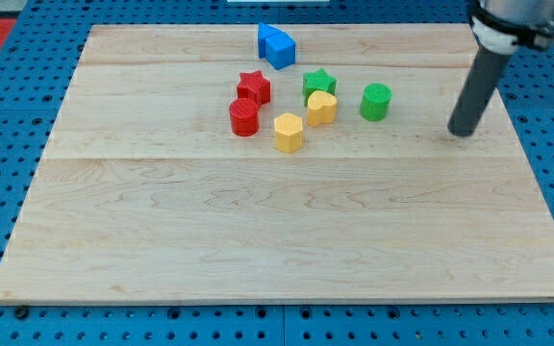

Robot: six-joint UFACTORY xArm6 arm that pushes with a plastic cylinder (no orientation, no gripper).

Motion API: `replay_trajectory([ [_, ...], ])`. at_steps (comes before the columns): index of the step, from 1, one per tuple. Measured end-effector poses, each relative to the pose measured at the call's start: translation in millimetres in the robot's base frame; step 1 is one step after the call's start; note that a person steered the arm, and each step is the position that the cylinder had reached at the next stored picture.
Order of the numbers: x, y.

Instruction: Push the green star and heart to the top right of hexagon

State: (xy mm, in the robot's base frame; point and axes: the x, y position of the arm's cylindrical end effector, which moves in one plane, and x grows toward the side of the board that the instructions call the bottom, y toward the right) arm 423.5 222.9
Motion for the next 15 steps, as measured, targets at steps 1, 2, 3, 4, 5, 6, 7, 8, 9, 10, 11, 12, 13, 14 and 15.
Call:
replay_trajectory([
  [1, 27.0, -28.9],
  [2, 27.5, -73.8],
  [3, 27.4, -112.4],
  [4, 18.7, -130.0],
  [5, -2.9, -138.8],
  [6, -15.6, -146.7],
  [7, -24.1, -150.8],
  [8, -30.1, -156.5],
  [9, -39.8, -156.5],
  [10, -47.6, -156.5],
  [11, -48.9, -156.5],
  [12, -56.7, -156.5],
  [13, -58.6, -156.5],
  [14, -58.6, -156.5],
  [15, -63.8, -155.2],
])
